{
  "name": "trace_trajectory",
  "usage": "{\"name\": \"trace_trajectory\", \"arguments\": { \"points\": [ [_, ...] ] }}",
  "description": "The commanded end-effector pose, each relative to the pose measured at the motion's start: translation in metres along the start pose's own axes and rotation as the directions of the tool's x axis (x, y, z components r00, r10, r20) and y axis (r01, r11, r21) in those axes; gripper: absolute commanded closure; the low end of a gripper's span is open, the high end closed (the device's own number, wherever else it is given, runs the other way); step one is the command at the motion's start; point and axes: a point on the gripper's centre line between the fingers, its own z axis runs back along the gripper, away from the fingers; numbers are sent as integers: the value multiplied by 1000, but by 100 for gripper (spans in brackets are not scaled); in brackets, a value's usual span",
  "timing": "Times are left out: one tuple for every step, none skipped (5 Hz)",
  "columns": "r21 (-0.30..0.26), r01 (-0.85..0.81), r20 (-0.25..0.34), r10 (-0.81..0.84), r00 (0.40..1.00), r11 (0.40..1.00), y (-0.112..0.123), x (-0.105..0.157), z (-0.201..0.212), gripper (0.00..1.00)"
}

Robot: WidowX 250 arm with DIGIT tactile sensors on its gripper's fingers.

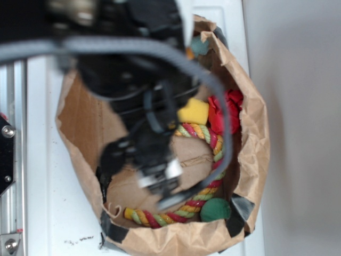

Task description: Grab the blue cloth.

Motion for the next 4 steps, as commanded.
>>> {"name": "trace_trajectory", "arguments": {
  "points": [
    [53,-438,236,415,879,898,21,31,-23,0],
    [65,-511,215,488,846,857,21,40,-35,0],
    [65,-511,215,488,846,857,21,40,-35,0],
    [65,-511,215,488,846,857,21,40,-35,0]
  ]
}}
